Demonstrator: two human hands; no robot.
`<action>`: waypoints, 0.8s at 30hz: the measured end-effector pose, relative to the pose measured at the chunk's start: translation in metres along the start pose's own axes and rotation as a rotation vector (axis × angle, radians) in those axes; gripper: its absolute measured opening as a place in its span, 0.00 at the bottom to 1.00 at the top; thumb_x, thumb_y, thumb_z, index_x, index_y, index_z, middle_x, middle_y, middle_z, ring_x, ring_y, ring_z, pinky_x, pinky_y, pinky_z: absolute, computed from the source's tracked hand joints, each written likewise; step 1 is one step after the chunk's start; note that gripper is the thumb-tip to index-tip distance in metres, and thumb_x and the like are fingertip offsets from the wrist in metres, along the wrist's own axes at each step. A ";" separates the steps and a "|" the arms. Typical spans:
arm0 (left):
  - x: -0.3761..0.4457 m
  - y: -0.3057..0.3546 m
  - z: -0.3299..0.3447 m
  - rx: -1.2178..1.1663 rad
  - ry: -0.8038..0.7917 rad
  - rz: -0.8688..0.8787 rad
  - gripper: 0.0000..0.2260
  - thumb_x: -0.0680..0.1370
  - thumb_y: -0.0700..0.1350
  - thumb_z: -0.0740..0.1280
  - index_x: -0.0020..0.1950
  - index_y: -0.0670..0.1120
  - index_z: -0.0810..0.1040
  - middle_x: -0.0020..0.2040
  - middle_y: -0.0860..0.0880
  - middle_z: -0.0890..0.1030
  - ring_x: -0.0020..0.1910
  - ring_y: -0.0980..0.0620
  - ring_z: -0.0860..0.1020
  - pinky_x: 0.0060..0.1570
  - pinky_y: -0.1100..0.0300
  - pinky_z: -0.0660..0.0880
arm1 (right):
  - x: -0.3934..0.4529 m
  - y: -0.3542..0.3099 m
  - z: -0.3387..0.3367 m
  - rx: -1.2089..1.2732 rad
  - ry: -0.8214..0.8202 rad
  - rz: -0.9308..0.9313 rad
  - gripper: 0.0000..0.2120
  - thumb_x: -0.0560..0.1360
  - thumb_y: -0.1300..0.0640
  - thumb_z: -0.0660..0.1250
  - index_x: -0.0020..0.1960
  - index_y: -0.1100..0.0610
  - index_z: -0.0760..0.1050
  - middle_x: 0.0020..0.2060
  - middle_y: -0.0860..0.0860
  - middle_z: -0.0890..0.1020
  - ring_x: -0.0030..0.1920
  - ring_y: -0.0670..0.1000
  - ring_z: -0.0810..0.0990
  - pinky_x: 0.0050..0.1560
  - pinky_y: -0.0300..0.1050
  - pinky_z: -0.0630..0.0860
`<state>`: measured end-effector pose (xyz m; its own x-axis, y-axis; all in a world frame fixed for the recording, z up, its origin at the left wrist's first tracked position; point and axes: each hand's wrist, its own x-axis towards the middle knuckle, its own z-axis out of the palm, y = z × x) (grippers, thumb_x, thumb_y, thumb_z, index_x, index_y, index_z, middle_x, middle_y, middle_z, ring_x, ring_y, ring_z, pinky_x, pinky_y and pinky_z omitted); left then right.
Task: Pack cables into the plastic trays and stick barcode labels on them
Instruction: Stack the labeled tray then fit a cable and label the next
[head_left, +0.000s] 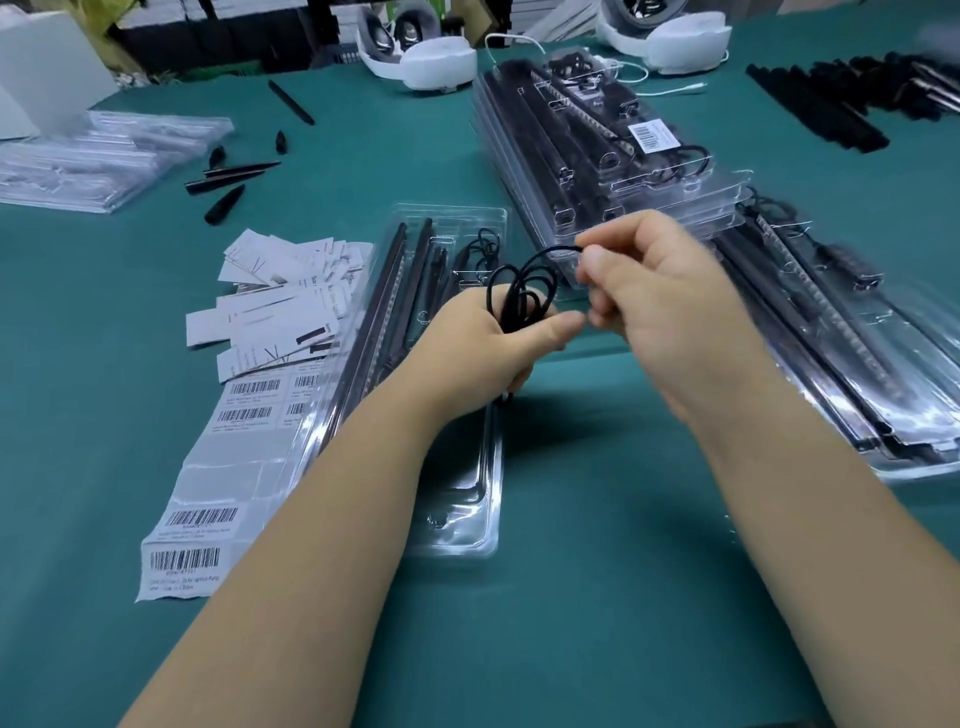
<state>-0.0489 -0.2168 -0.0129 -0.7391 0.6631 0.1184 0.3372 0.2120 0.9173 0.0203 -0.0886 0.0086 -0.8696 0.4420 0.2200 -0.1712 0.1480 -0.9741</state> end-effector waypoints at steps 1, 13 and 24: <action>-0.001 0.000 0.000 0.024 -0.014 0.005 0.16 0.74 0.56 0.69 0.35 0.45 0.78 0.22 0.51 0.73 0.22 0.54 0.70 0.28 0.65 0.68 | -0.003 0.001 0.005 -0.089 0.009 -0.038 0.09 0.76 0.62 0.63 0.43 0.50 0.74 0.33 0.43 0.77 0.31 0.43 0.73 0.36 0.39 0.73; -0.005 0.001 -0.001 0.238 0.008 0.069 0.05 0.66 0.46 0.60 0.34 0.45 0.71 0.30 0.50 0.74 0.32 0.46 0.71 0.33 0.46 0.70 | -0.020 0.017 0.033 -0.070 -0.254 0.066 0.04 0.75 0.53 0.67 0.50 0.48 0.73 0.47 0.44 0.80 0.48 0.39 0.78 0.51 0.34 0.74; 0.000 0.004 0.001 0.461 -0.024 0.020 0.10 0.68 0.54 0.55 0.30 0.52 0.68 0.26 0.53 0.72 0.29 0.52 0.70 0.31 0.58 0.66 | -0.014 0.016 0.031 -0.017 -0.083 0.161 0.04 0.76 0.52 0.67 0.48 0.51 0.74 0.44 0.47 0.79 0.47 0.45 0.77 0.53 0.44 0.75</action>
<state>-0.0471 -0.2152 -0.0100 -0.7177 0.6858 0.1208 0.5796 0.4922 0.6494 0.0155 -0.1195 -0.0112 -0.9204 0.3870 0.0551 -0.0191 0.0962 -0.9952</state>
